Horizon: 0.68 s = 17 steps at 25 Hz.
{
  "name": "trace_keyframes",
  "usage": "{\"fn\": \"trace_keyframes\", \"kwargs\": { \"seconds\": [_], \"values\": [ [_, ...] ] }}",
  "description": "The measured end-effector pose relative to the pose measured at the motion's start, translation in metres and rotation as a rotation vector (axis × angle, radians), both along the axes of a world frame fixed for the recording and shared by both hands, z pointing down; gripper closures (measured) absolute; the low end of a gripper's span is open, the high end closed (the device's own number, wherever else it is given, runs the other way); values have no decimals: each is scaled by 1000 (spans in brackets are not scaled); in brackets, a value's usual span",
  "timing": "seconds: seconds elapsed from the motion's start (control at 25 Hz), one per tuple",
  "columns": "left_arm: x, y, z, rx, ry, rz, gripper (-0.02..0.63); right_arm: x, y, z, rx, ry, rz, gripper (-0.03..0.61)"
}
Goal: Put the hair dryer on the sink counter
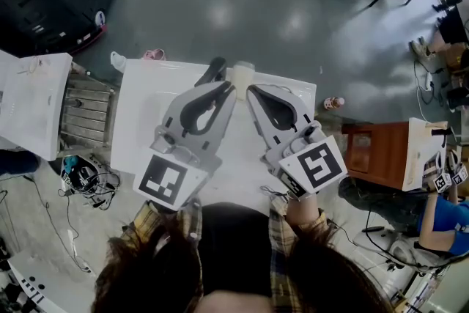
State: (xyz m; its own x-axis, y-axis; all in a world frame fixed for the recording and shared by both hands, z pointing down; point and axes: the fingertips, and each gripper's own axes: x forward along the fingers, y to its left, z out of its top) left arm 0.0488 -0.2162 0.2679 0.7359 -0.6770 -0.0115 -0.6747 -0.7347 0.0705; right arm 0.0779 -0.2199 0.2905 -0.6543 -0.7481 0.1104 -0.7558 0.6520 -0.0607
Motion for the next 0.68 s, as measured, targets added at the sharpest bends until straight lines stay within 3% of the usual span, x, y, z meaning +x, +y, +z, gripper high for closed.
{"fn": "trace_keyframes", "kwargs": {
  "seconds": [0.68],
  "values": [
    [3, 1, 2, -5, -7, 6, 580, 3, 2, 5, -20, 12, -4, 565]
  ]
}}
